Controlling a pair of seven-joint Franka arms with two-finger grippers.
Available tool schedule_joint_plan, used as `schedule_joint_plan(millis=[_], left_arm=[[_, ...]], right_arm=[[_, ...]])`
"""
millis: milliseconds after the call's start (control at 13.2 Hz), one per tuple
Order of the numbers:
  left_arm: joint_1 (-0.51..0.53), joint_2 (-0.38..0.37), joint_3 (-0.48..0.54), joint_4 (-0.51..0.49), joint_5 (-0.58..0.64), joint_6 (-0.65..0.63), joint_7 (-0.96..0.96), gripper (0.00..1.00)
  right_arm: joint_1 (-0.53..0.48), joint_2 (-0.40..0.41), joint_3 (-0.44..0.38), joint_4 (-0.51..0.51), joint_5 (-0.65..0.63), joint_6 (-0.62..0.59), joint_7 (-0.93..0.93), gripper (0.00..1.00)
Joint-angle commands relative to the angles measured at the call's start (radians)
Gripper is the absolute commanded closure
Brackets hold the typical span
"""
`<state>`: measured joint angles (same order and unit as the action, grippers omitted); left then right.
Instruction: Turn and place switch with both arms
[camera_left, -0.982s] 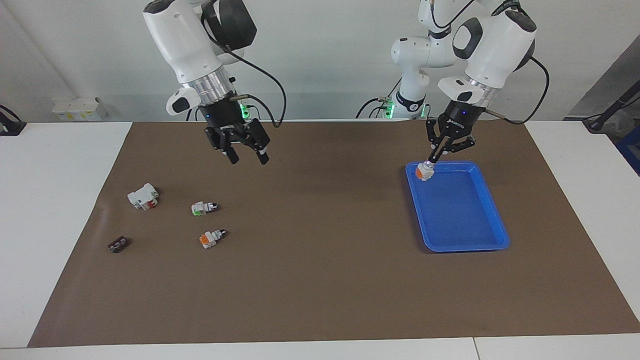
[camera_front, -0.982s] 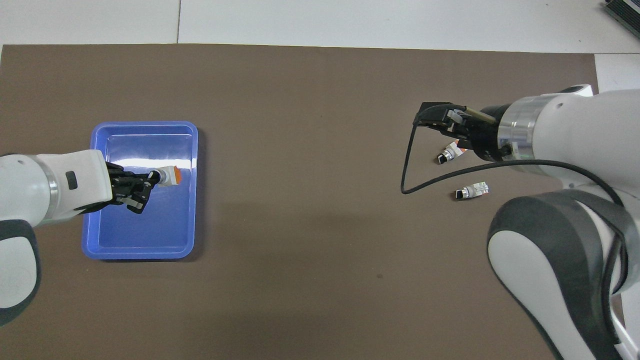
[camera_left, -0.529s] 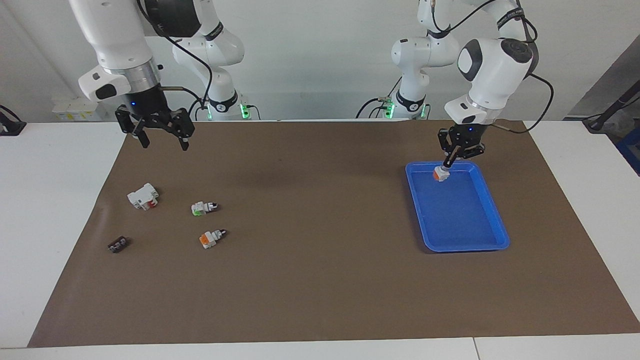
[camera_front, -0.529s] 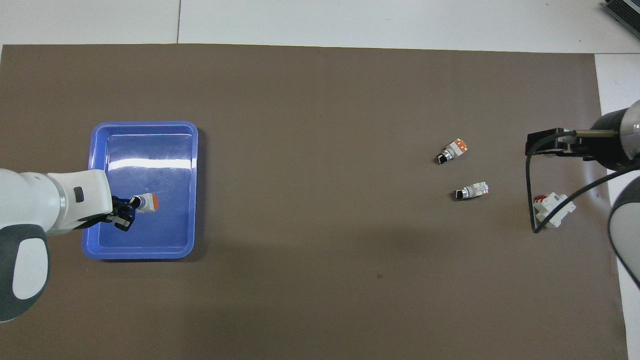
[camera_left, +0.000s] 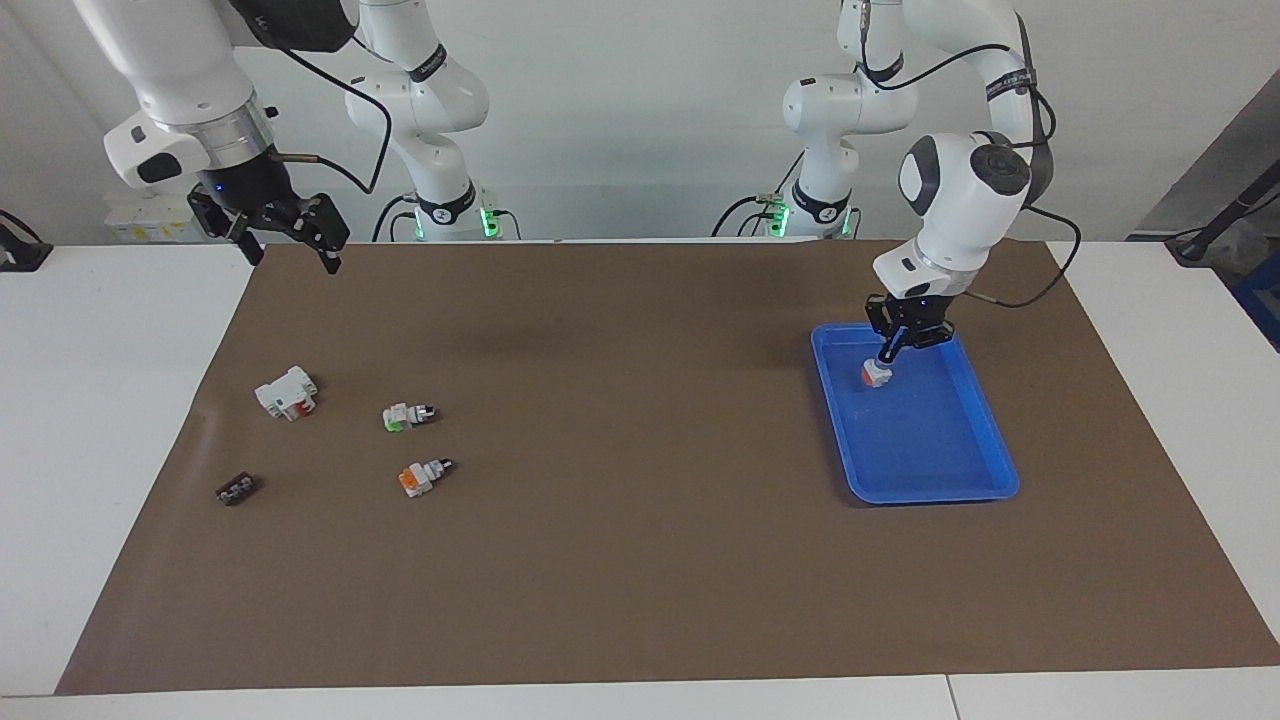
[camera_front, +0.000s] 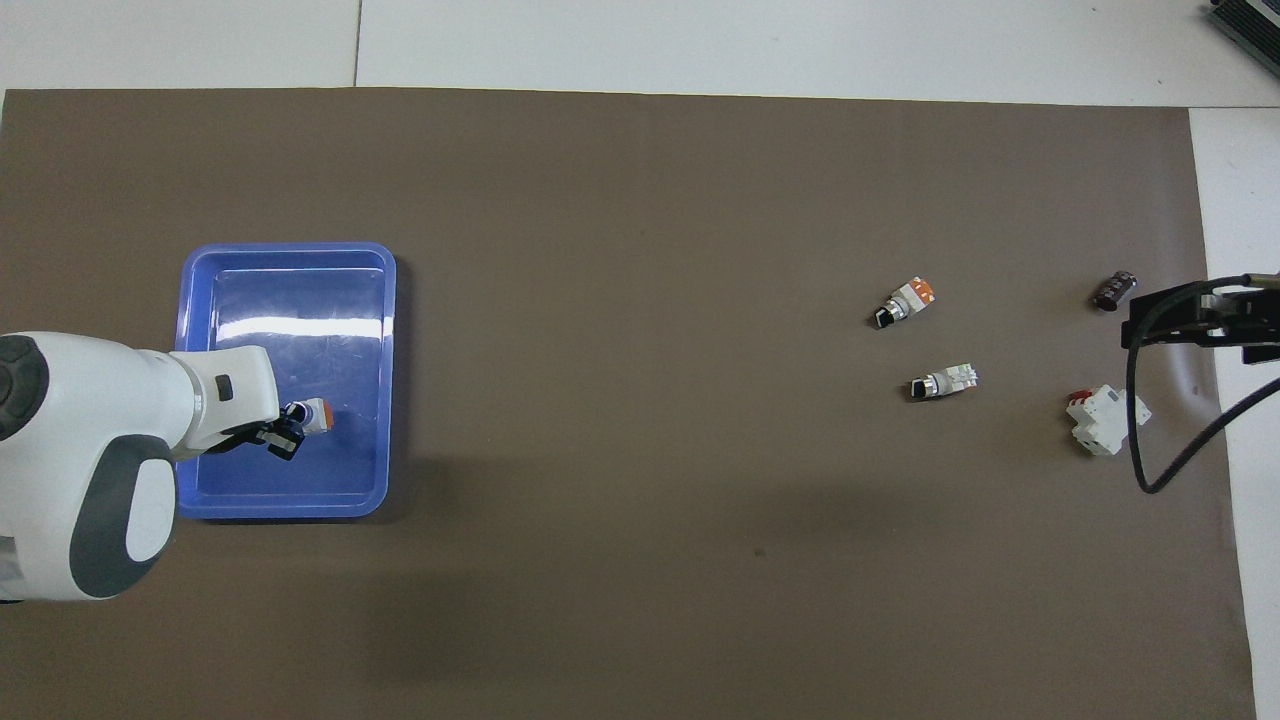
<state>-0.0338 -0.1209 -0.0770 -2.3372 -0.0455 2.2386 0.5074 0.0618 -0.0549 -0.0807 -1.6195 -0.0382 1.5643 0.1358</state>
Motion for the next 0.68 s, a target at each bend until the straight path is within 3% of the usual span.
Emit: schedule_joint_plan(millis=[0,76,151,227,378,529,604], left_arm=[[-0.011,-0.009,-0.003,-0.034,0.022,0.032,0.012,1.00],[-0.012,-0.010,-0.003,-0.034,0.022,0.030,0.043,1.00],[-0.014,-0.010,-0.004,-0.034,0.022,0.029,0.054,0.92],[-0.015,-0.010,-0.004,-0.034,0.022,0.027,0.057,0.50],[-0.017,-0.008,-0.003,-0.025,0.022,0.024,0.054,0.31],[-0.017,-0.005,-0.003,-0.008,0.021,0.019,0.053,0.19],[-0.017,-0.014,-0.003,0.001,0.019,0.015,0.043,0.03]], right_arm=[[-0.004,-0.011,0.018,0.004,-0.002,-0.020,-0.008,0.00],[0.006,-0.011,0.018,0.004,-0.002,-0.018,-0.008,0.00],[0.007,-0.011,0.019,0.006,-0.002,-0.018,-0.008,0.00],[0.007,-0.011,0.019,0.004,-0.002,-0.018,-0.008,0.00],[0.006,-0.014,0.019,0.004,-0.002,-0.018,-0.008,0.00],[0.006,-0.016,0.019,0.004,-0.002,-0.018,-0.008,0.00],[0.006,-0.016,0.019,0.004,-0.002,-0.018,-0.008,0.00]])
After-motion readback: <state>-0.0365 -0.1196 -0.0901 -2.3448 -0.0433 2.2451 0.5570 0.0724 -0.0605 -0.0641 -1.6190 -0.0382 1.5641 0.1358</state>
